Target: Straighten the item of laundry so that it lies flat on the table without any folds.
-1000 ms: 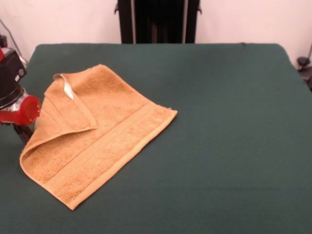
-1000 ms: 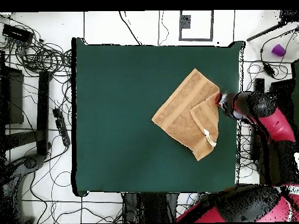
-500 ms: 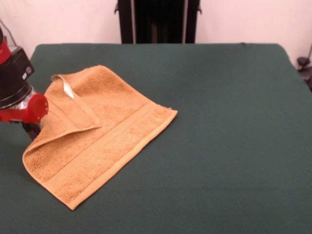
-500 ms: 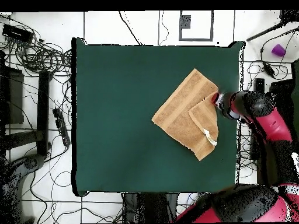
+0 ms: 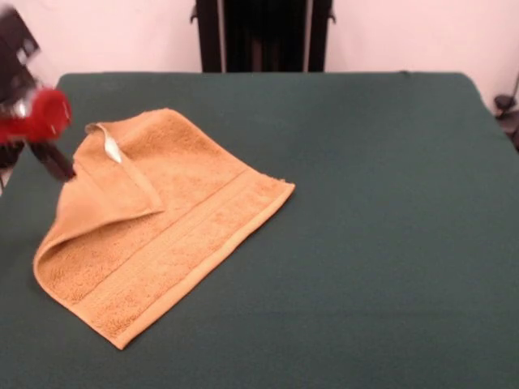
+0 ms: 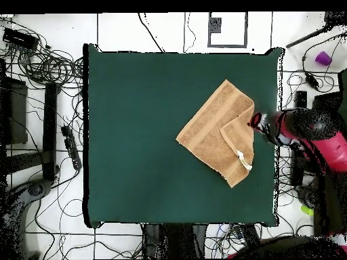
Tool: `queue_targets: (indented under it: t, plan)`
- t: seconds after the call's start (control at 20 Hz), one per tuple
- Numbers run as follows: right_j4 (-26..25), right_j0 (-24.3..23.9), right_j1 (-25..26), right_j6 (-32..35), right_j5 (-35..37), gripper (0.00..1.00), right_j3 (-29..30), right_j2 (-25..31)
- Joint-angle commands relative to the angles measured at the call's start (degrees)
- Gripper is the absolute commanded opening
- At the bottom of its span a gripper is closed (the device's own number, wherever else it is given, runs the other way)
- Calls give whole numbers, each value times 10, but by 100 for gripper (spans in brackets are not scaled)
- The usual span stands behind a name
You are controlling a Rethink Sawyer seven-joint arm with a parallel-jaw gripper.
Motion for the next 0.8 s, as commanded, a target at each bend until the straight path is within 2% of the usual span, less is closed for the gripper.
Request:
queue_targets:
  t: [0.05,0.2,0.3,0.45,0.8]
  plan:
    - [12,-24,-81,-17,170,0,88,53]
    - [3,-49,-78,-52,180,0,90,64]
    - [2,-51,-73,-46,193,0,81,67]
    - [25,-37,-57,4,154,0,83,76]
    - [28,26,-4,121,6,0,66,53]
